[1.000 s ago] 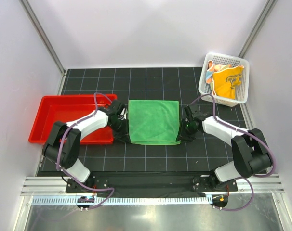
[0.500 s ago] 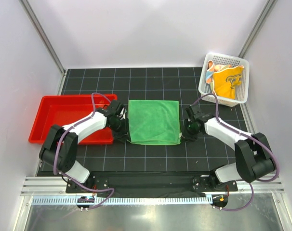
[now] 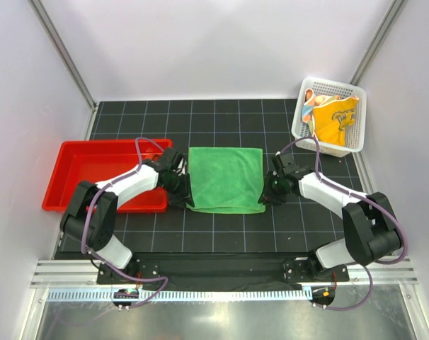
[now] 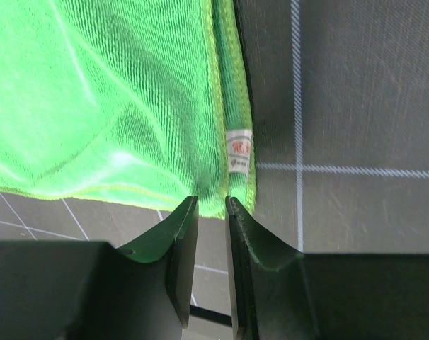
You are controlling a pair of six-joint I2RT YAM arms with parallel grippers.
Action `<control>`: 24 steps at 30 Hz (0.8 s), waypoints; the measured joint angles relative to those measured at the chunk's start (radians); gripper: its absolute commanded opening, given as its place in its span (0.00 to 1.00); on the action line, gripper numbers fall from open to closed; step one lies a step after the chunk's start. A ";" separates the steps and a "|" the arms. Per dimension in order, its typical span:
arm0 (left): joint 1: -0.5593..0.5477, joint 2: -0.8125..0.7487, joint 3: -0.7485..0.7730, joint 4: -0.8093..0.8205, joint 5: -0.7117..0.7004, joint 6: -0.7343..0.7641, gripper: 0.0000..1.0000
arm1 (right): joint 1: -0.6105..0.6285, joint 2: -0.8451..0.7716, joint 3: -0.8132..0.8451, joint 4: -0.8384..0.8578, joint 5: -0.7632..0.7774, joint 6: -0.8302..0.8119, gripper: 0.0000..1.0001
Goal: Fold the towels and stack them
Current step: Fold the towel
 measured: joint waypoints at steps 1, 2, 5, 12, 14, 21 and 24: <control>0.000 0.003 0.000 0.003 0.000 -0.002 0.37 | 0.000 0.008 0.000 0.008 -0.001 0.003 0.29; 0.000 0.006 0.000 0.004 0.000 -0.003 0.36 | 0.000 0.014 0.000 0.015 -0.001 0.004 0.29; 0.000 0.017 0.000 0.006 0.000 -0.007 0.33 | 0.000 0.035 -0.003 0.029 0.000 0.006 0.29; 0.000 0.019 0.000 0.010 0.000 -0.011 0.24 | 0.000 0.037 -0.014 0.039 0.003 0.005 0.31; 0.000 0.020 0.000 0.011 0.000 -0.011 0.22 | 0.000 0.037 -0.018 0.045 0.003 0.005 0.32; 0.000 0.028 0.000 0.013 0.003 -0.012 0.14 | 0.000 0.037 -0.019 0.067 -0.002 -0.002 0.21; 0.000 0.030 0.000 0.013 0.004 -0.012 0.12 | 0.000 0.037 -0.020 0.077 -0.008 -0.007 0.15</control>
